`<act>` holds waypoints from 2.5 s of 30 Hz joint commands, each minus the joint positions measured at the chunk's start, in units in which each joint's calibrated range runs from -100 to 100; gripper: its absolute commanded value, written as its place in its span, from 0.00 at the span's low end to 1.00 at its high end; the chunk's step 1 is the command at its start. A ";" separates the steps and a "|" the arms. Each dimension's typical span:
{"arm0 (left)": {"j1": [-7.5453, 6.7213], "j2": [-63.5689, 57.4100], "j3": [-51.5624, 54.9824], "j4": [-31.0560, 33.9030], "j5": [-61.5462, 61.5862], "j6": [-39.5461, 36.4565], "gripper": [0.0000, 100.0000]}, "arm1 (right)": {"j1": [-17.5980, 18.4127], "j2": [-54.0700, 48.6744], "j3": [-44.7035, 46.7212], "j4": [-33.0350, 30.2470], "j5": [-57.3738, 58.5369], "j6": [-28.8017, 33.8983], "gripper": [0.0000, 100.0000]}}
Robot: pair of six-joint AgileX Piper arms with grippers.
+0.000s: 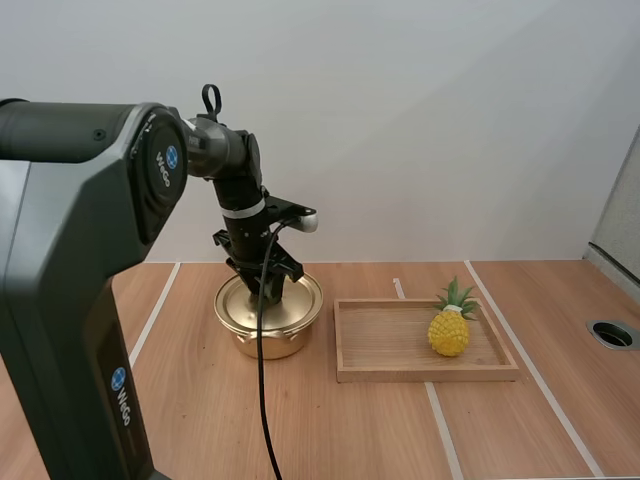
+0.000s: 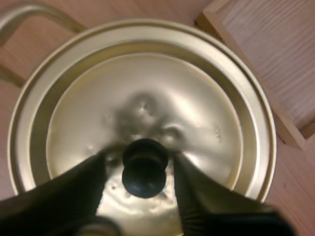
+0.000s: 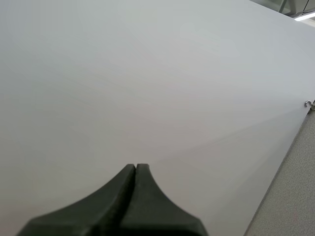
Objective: Open the pot, put the grape inside, and close it
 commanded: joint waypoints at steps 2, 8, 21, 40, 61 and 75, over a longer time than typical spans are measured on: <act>0.14 0.81 0.24 0.66 1.83 -0.73 1.00 | -0.20 -0.67 -0.81 -0.80 -1.17 0.13 0.00; 0.14 0.81 0.24 0.66 1.83 -0.73 1.00 | -0.20 -0.67 -0.81 -0.80 -1.32 0.13 0.00; 0.14 -9.03 -13.91 0.66 5.24 -2.22 1.00 | -0.20 -0.67 -0.81 0.06 -3.12 0.13 0.00; 0.14 -37.59 -38.05 1.30 5.24 -7.26 1.00 | -0.20 -0.67 -0.81 0.42 -4.41 2.77 0.00; 0.14 -58.51 -36.87 -4.45 1.69 -8.41 0.00 | -0.20 -2.72 -0.81 0.52 1.24 10.64 0.00; 0.14 -84.20 -16.69 -1.70 -24.48 -13.77 0.00 | -0.20 -18.65 0.85 4.07 -3.78 10.64 0.00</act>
